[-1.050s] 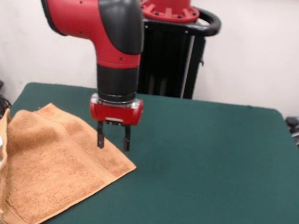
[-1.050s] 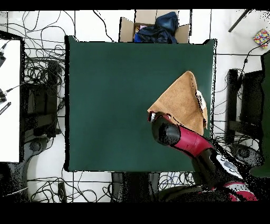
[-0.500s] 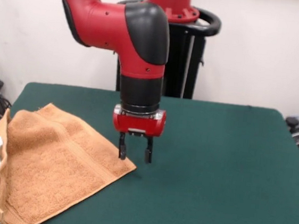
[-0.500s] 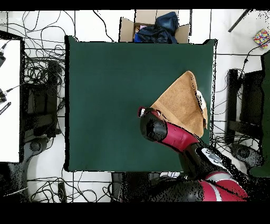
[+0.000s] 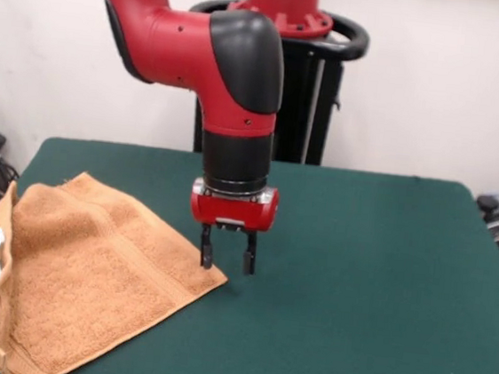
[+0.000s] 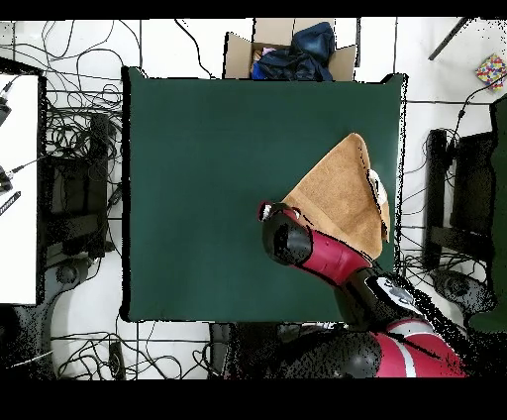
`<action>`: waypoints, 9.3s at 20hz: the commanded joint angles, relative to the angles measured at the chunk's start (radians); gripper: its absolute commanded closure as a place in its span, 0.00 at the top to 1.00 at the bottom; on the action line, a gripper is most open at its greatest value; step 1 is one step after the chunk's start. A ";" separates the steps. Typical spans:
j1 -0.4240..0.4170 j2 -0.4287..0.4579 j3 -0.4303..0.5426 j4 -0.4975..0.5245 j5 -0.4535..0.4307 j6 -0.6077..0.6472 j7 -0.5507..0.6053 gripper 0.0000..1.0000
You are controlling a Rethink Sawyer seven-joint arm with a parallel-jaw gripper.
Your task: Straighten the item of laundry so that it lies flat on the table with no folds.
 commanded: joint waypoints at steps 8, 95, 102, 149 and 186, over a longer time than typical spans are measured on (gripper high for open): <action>0.013 0.080 -0.042 -0.086 0.069 -0.021 0.228 1.00; 0.040 -0.045 -0.051 -0.218 0.045 0.343 0.131 1.00; 0.053 -0.036 -0.034 -0.187 0.052 0.305 0.171 1.00; 0.120 0.058 -0.053 0.008 0.059 0.030 0.317 0.00; 0.288 -0.124 -0.063 0.332 0.246 -0.095 0.454 0.00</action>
